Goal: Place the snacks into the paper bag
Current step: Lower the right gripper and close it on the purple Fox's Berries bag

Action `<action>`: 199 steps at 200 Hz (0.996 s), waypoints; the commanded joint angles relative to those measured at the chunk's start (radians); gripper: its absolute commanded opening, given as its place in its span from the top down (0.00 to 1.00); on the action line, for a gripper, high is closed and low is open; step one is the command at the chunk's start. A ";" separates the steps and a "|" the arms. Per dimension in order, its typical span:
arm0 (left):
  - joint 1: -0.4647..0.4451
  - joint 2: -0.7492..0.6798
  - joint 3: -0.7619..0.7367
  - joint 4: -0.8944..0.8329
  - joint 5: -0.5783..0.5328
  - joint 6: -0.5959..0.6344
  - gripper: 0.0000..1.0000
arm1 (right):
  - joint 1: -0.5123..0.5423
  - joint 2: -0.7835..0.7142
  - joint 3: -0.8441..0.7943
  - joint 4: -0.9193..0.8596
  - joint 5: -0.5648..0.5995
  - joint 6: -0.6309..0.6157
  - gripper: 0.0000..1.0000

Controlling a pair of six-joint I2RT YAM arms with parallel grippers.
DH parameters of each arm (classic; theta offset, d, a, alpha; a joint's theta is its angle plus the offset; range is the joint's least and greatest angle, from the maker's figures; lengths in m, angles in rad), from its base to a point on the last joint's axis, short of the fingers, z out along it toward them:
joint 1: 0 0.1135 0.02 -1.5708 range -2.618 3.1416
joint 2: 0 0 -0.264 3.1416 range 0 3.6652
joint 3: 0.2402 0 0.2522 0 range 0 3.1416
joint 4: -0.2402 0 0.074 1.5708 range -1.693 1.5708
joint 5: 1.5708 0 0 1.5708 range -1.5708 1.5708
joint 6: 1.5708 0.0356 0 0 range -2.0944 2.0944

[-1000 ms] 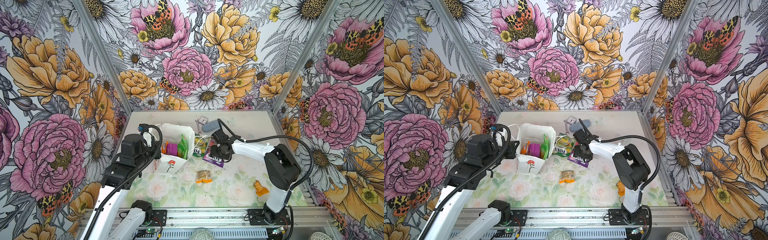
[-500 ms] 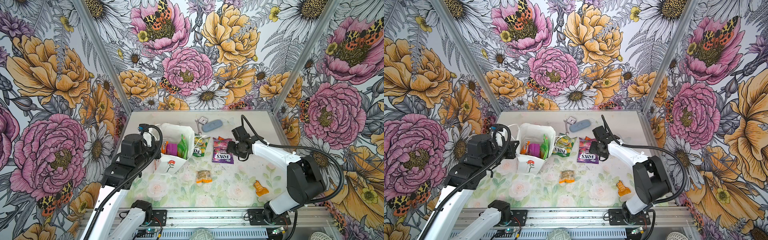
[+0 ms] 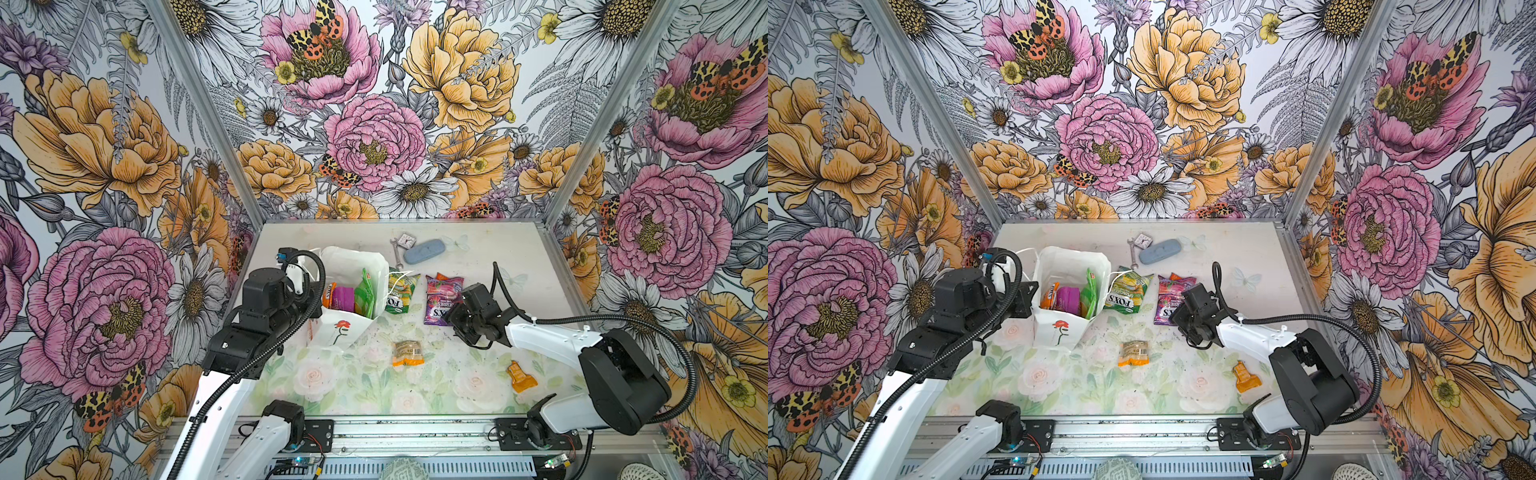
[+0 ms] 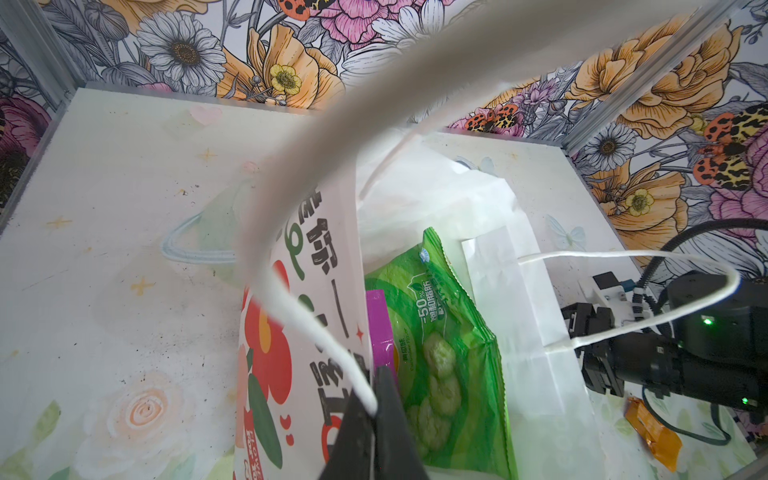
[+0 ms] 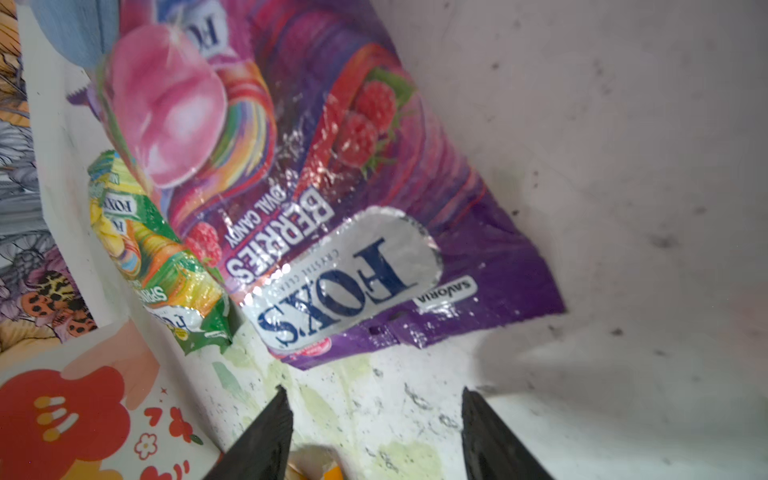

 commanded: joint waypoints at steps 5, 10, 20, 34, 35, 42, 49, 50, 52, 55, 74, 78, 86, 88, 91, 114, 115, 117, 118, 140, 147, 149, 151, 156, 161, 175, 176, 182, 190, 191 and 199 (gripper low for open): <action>-0.013 -0.034 0.008 0.113 -0.011 0.014 0.94 | -0.009 0.063 0.000 0.120 0.072 0.091 0.37; -0.014 -0.034 0.008 0.113 -0.011 0.014 0.94 | -0.012 0.074 0.002 0.121 0.090 0.092 0.37; -0.014 -0.034 0.008 0.113 -0.011 0.015 0.94 | -0.022 0.094 0.003 0.123 0.116 0.096 0.39; -0.015 -0.033 0.008 0.113 -0.010 0.015 0.94 | -0.040 0.124 0.002 0.129 0.132 0.110 0.40; -0.015 -0.034 0.008 0.113 -0.010 0.015 0.94 | -0.042 0.127 0.001 0.131 0.133 0.112 0.40; -0.014 -0.034 0.008 0.113 -0.010 0.015 0.94 | -0.052 0.142 -0.001 0.146 0.137 0.114 0.41; -0.014 -0.035 0.008 0.113 -0.011 0.014 0.94 | -0.061 0.159 -0.004 0.160 0.140 0.116 0.43; -0.013 -0.034 0.008 0.113 -0.010 0.015 0.94 | -0.063 0.163 -0.004 0.162 0.140 0.118 0.43; -0.014 -0.035 0.008 0.114 -0.011 0.015 0.94 | -0.065 0.165 -0.004 0.165 0.140 0.119 0.44; -0.015 -0.035 0.008 0.113 -0.011 0.014 0.94 | -0.071 0.175 -0.003 0.173 0.139 0.119 0.45; -0.014 -0.037 0.008 0.114 -0.010 0.014 0.94 | -0.106 0.234 -0.004 0.232 0.105 0.125 0.55; -0.015 -0.037 0.008 0.113 -0.012 0.014 0.94 | -0.116 0.248 -0.005 0.251 0.090 0.125 0.57; -0.015 -0.037 0.008 0.113 -0.012 0.015 0.94 | -0.134 0.273 -0.005 0.287 0.064 0.124 0.61; -0.015 -0.037 0.008 0.113 -0.012 0.015 0.94 | -0.139 0.280 -0.004 0.294 0.058 0.125 0.63; -0.015 -0.037 0.008 0.113 -0.012 0.014 0.94 | -0.147 0.288 -0.004 0.304 0.048 0.125 0.64; -0.016 -0.034 0.007 0.113 -0.009 0.014 0.94 | -0.189 0.322 0.002 0.354 0.008 0.126 0.69; -0.015 -0.034 0.007 0.113 -0.010 0.015 0.94 | -0.190 0.322 0.002 0.354 0.006 0.126 0.69; -0.015 -0.034 0.008 0.113 -0.011 0.015 0.94 | -0.192 0.322 0.002 0.358 0.004 0.124 0.69; -0.015 -0.034 0.008 0.113 -0.010 0.014 0.94 | -0.192 0.321 0.003 0.360 0.004 0.125 0.69; -0.015 -0.034 0.008 0.113 -0.010 0.014 0.94 | -0.194 0.278 0.005 0.343 0.029 0.093 0.67; -0.014 -0.033 0.008 0.113 -0.010 0.016 0.94 | -0.196 0.259 0.009 0.339 0.038 0.067 0.66; -0.014 -0.034 0.008 0.113 -0.010 0.016 0.94 | -0.196 0.254 0.013 0.334 0.041 0.058 0.65; -0.014 -0.034 0.008 0.113 -0.011 0.016 0.94 | -0.196 0.250 0.017 0.327 0.045 0.048 0.65; -0.015 -0.034 0.008 0.113 -0.011 0.016 0.94 | -0.198 0.235 0.029 0.300 0.056 0.021 0.64; -0.015 -0.035 0.008 0.113 -0.010 0.016 0.94 | -0.198 0.223 0.046 0.264 0.070 -0.008 0.62; -0.015 -0.034 0.007 0.113 -0.010 0.016 0.93 | -0.198 0.189 0.090 0.180 0.095 -0.085 0.56; -0.015 -0.035 0.007 0.113 -0.010 0.016 0.93 | -0.197 0.187 0.092 0.177 0.095 -0.089 0.56; -0.015 -0.035 0.008 0.113 -0.010 0.017 0.93 | -0.198 0.174 0.095 0.164 0.092 -0.099 0.54; -0.015 -0.034 0.008 0.113 -0.009 0.016 0.93 | -0.195 0.158 0.083 0.169 0.078 -0.083 0.52; -0.015 -0.034 0.008 0.113 -0.009 0.016 0.93 | -0.194 0.157 0.081 0.171 0.076 -0.079 0.52; -0.013 -0.033 0.008 0.113 -0.007 0.016 0.93 | -0.186 0.145 0.060 0.196 0.057 -0.041 0.50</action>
